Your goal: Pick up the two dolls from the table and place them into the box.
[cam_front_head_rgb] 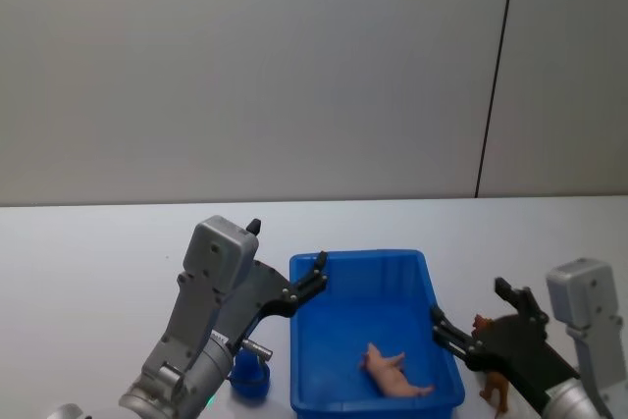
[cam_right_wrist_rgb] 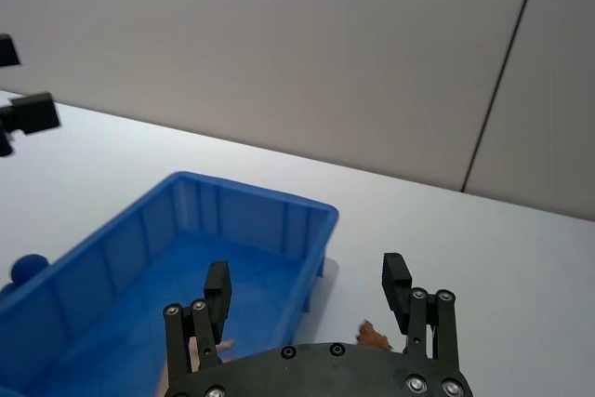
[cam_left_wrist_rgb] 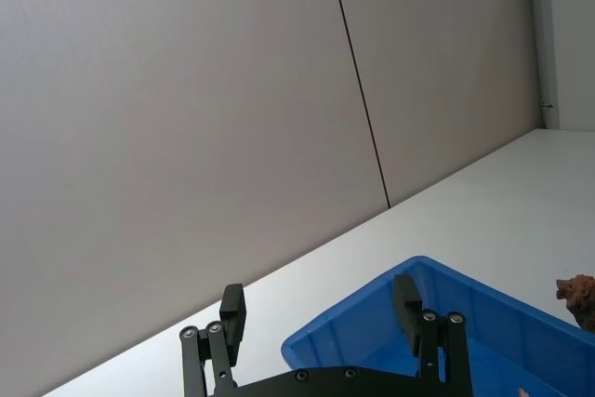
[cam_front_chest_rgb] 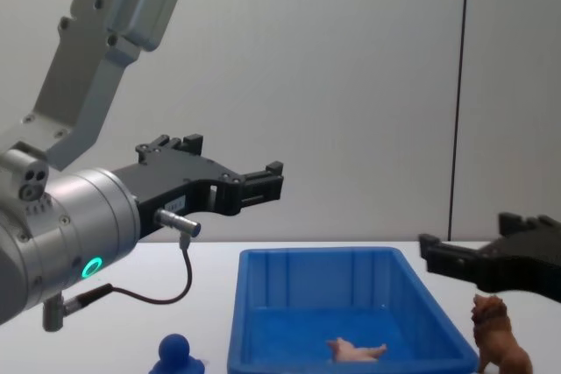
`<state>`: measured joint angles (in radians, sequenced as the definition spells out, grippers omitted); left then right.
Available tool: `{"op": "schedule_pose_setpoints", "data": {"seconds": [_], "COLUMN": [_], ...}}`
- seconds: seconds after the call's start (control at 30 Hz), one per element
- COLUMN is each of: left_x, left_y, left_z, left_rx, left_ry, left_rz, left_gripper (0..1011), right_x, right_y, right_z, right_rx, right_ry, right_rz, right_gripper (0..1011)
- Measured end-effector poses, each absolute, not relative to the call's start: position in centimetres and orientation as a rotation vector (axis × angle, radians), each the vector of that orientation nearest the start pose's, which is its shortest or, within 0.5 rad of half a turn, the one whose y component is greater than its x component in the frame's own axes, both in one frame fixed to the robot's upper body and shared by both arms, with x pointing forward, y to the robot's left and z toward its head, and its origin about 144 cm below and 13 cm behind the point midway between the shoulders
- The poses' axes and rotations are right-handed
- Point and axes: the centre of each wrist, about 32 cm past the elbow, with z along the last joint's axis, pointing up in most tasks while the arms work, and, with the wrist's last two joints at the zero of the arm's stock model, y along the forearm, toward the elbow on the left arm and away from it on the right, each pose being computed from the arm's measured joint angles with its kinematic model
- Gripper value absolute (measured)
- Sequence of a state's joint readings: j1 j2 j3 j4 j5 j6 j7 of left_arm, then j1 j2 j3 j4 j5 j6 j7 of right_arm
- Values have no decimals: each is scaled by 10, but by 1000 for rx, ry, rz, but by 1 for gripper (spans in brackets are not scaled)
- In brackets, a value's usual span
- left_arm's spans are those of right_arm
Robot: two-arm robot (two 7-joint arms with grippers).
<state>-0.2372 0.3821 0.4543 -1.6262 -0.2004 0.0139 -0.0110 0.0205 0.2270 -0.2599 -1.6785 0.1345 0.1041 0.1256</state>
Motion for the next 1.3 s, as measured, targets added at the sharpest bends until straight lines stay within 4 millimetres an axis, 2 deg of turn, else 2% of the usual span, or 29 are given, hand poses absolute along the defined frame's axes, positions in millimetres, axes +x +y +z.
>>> {"op": "schedule_pose_setpoints", "data": {"seconds": [0.5, 1.1, 1.27, 1.3], "left_x": [492, 492, 492, 492], "left_y": [198, 198, 198, 198], "left_z": [1204, 1204, 1204, 1204], "left_rx": [61, 61, 61, 61], "left_ry": [-268, -268, -268, -268], "left_rz": [1124, 1124, 1124, 1124], "left_gripper": [1001, 1001, 1001, 1001], "right_x": [438, 440, 442, 443], "right_y": [-215, -221, -222, -222], "right_z": [1158, 1126, 1117, 1116], "right_rx": [-171, -252, -262, -264], "right_ry": [-10, 72, 99, 103], "right_rz": [-1283, -1294, -1273, -1271], "right_gripper": [1001, 1001, 922, 878]}}
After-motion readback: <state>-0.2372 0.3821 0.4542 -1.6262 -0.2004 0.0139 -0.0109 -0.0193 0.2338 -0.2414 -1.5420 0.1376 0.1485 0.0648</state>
